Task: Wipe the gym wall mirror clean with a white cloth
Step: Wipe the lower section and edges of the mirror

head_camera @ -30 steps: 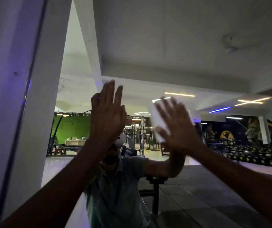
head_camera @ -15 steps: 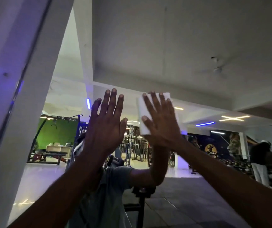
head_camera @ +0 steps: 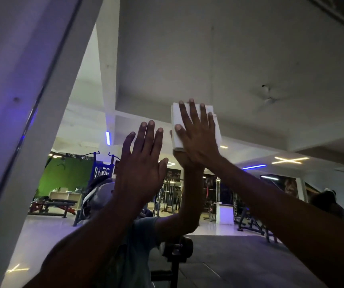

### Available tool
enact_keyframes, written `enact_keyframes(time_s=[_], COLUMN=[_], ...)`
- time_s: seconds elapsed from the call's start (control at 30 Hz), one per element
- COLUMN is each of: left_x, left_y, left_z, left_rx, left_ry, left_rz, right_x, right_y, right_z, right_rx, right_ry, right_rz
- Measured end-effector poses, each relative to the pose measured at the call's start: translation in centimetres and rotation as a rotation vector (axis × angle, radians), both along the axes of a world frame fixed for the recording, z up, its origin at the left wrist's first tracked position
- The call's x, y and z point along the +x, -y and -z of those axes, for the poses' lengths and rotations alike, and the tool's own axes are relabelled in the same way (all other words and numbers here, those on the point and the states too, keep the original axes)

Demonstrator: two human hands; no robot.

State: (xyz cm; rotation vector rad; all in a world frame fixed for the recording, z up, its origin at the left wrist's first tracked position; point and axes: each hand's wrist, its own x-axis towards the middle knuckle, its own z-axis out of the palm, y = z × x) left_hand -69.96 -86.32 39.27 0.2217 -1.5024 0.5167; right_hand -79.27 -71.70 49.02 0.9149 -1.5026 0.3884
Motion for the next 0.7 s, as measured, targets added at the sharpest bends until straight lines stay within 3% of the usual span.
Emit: enact_keyframes(time_s=[0.1, 0.23, 0.33, 0.4, 0.47, 0.57, 0.63, 0.7], left_x=[0.1, 0.3, 0.6, 1.2, 2.3, 3.1, 2.9, 2.6], left_y=[0.0, 0.0, -0.2, -0.6, -0.6, 0.3, 1.1, 1.4], left_z=[0.2, 0.0, -0.2, -0.9, -2.2, -3.7, -3.9, -4.0], left_rx=[-0.008, -0.006, 0.014, -0.001, -0.039, -0.072, -0.064, -0.058], left_ry=[-0.009, -0.004, 0.011, 0.016, 0.041, 0.034, 0.012, 0.026], left_rz=[0.003, 0.025, 0.033, 0.026, -0.005, -0.025, 0.000, 0.026], right_x=[-2.4, -6.3, -4.9, -2.7, -0.8, 0.6, -2.3, -6.4], right_y=[-2.1, -7.0, -6.0, -3.0, 0.3, 0.2, -2.6, -6.9], right_z=[-1.9, -4.1, -5.0, -4.0, -1.3, -0.4, -2.2, -4.1], right_rx=[0.000, -0.289, -0.427, -0.383, -0.181, 0.101, 0.098, -0.075], right_ry=[-0.029, 0.098, 0.241, 0.068, -0.136, -0.155, -0.147, -0.044], right_rz=[0.020, 0.093, 0.120, 0.133, 0.099, -0.026, 0.027, 0.089])
